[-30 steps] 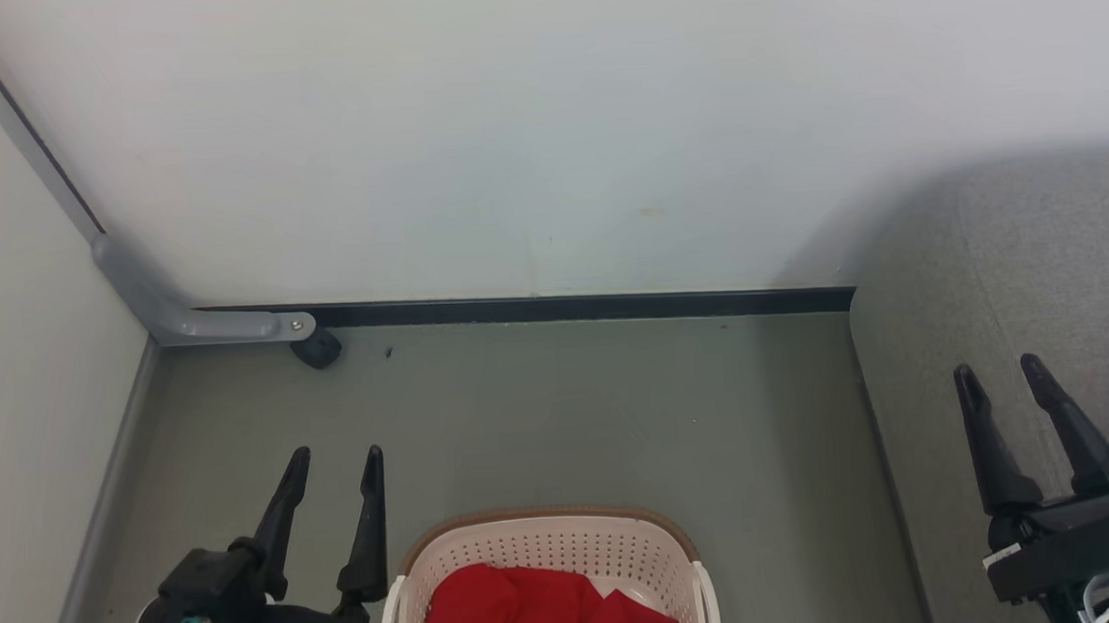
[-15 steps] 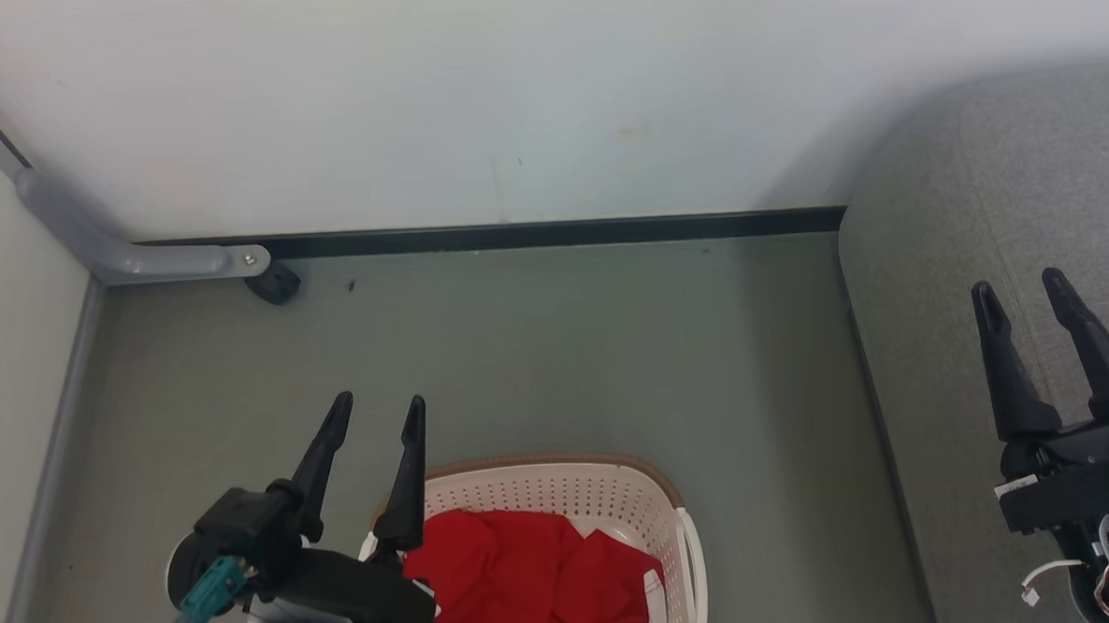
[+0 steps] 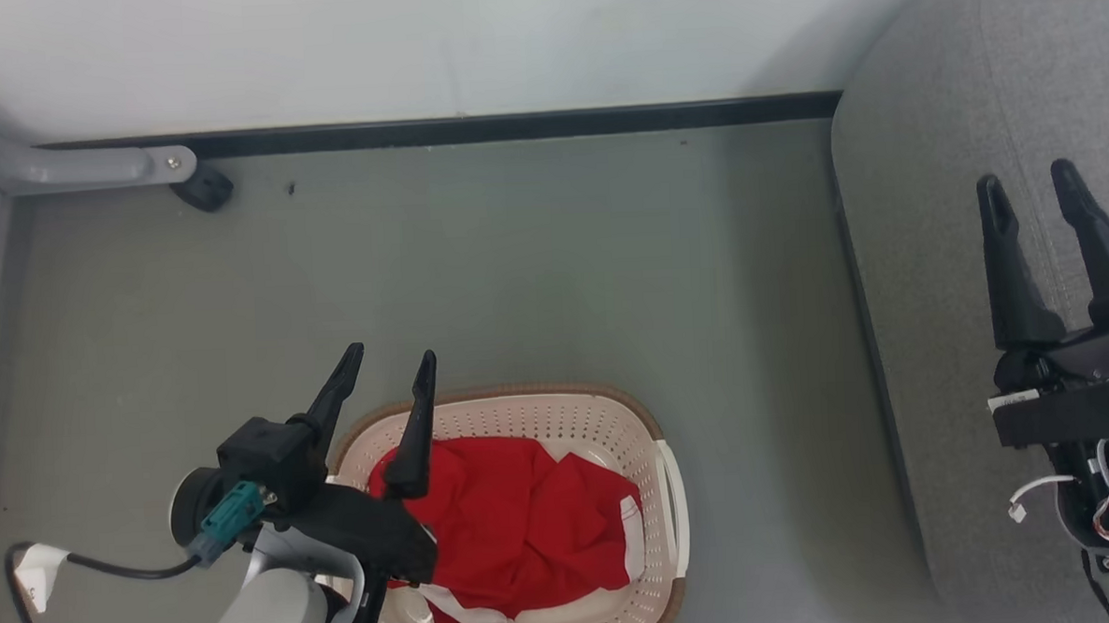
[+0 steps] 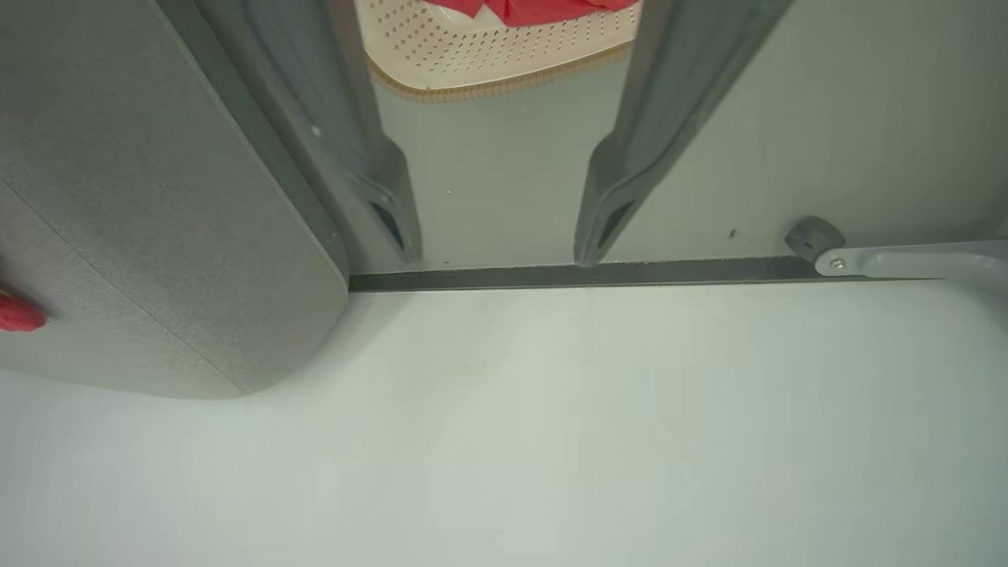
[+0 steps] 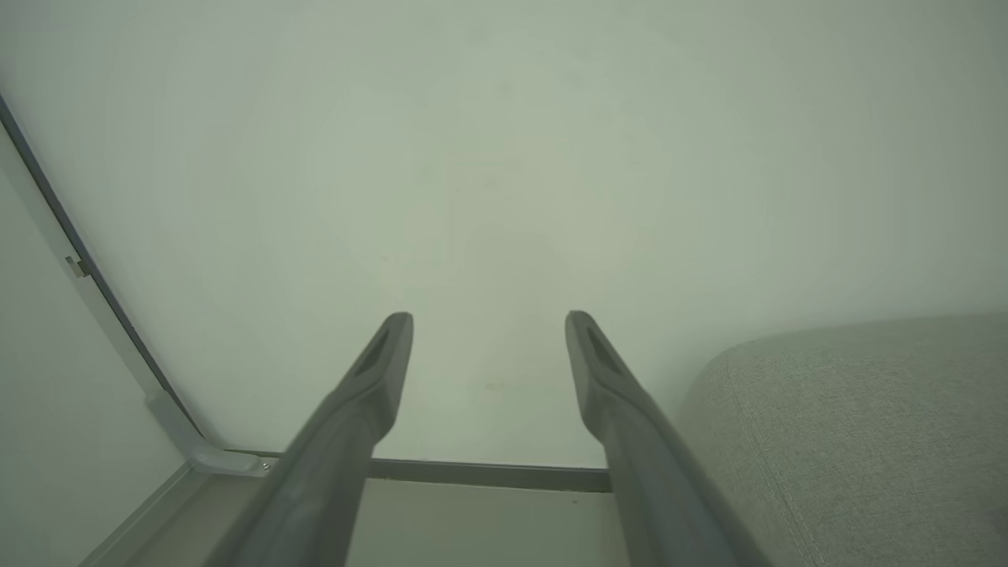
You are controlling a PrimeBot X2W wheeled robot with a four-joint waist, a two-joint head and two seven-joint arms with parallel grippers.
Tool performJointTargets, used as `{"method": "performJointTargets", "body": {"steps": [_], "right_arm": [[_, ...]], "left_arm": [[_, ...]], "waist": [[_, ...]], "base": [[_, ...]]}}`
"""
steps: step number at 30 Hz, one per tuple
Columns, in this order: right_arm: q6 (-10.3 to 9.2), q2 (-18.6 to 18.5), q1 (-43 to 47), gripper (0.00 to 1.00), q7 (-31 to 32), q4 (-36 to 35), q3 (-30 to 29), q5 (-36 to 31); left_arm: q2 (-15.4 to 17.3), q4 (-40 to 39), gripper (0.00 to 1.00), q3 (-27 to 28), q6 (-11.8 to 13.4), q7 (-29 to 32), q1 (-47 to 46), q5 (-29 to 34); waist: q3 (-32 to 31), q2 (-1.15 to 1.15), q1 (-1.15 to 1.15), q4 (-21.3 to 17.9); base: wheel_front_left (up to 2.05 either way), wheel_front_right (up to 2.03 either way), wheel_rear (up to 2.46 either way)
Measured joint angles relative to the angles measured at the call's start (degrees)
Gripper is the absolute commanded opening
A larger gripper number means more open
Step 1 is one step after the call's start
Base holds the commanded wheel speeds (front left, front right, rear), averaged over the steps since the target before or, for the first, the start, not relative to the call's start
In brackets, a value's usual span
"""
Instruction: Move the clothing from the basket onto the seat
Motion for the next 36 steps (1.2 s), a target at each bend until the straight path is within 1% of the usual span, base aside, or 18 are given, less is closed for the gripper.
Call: {"method": "performJointTargets", "body": {"steps": [11,18,23,26,28,36], "right_arm": [[0.69,1.4,-6.5,1.0,-0.1,-0.9,-0.9,-0.4],[0.92,1.7,-8.3,1.0,-0.3,-1.8,-1.7,-0.7],[1.0,2.7,-9.1,1.0,-0.3,-2.6,-1.6,-1.3],[1.05,3.0,-9.4,1.0,-0.3,-2.7,-1.7,-1.4],[1.42,3.7,-10.6,1.0,-0.3,-3.1,-1.6,-1.8],[1.44,4.6,-13.3,1.0,-0.3,-4.0,-1.1,-2.5]], "left_arm": [[-0.5,9.9,1.0,-2.5,-1.1,3.4,-3.1,0.9],[-1.1,15.6,1.0,-3.9,-2.0,5.3,-6.7,1.8],[-1.6,19.4,1.0,-3.9,-2.1,5.8,-9.4,2.0],[-2.4,21.4,1.0,-3.9,-2.6,6.2,-10.8,2.0],[-3.0,23.4,1.0,-3.9,-2.6,6.5,-12.1,2.0],[-2.7,28.8,1.0,-3.6,-3.0,7.2,-15.6,2.0]], "waist": [[7.1,0.0,0.0,-2.3],[11.2,0.0,-0.01,-4.2],[14.2,0.0,-0.01,-5.4],[15.9,0.01,-0.01,-6.0],[17.6,0.0,-0.01,-6.6],[22.2,0.0,-0.01,-8.4]], "base": [[0.0,0.0,0.0],[0.0,0.0,0.0],[0.0,0.0,0.0],[0.0,0.0,0.0],[0.0,0.0,0.0],[0.0,0.0,0.0]]}}
